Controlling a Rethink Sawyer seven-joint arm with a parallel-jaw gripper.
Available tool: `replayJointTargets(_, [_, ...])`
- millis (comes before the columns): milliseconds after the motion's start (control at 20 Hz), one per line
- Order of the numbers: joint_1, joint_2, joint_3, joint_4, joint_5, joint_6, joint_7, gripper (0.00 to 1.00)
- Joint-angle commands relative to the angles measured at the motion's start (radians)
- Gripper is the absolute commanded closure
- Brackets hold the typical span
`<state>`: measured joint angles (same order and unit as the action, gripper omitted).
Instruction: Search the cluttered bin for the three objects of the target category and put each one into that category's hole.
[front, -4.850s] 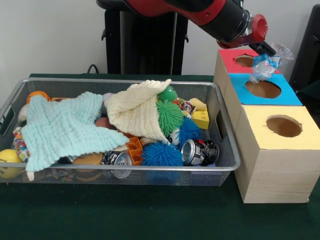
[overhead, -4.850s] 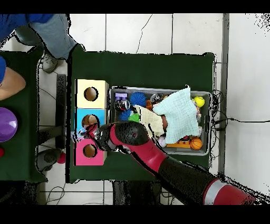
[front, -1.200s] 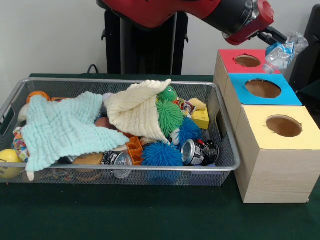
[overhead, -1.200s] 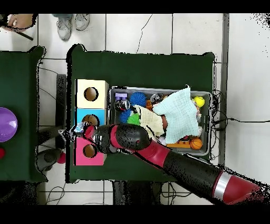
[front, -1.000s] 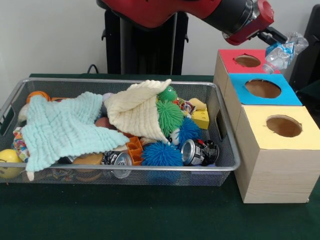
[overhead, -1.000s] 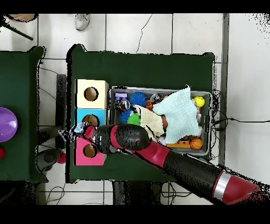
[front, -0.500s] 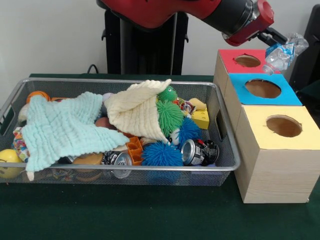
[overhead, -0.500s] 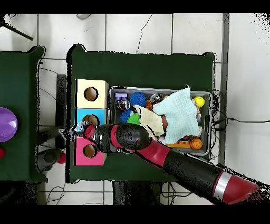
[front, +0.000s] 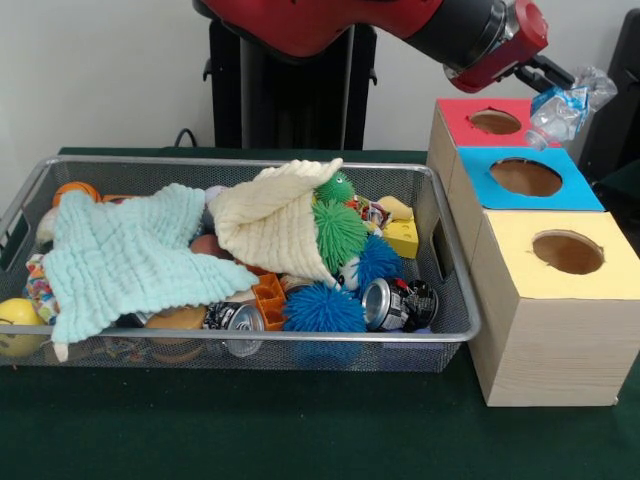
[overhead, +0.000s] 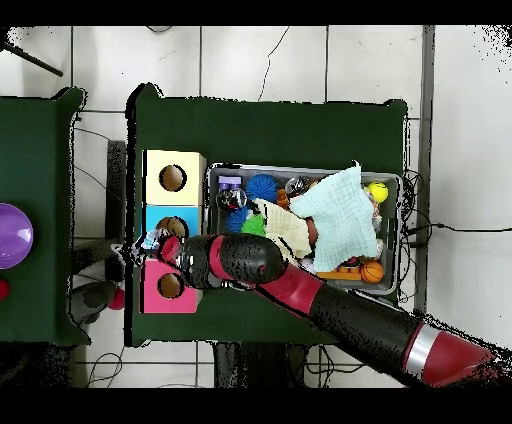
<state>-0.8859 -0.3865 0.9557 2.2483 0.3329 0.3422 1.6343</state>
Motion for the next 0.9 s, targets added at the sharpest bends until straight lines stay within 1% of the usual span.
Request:
replayJointTargets(50, [-0.02,0.04,-0.031,-0.17,-0.015,-0.045,0.08,1.0])
replayJointTargets(450, [-0.026,0.05,-0.05,-0.209,-0.021,-0.01,0.058,1.0])
replayJointTargets(900, [-0.028,0.054,-0.063,-0.228,-0.033,0.011,0.056,1.0])
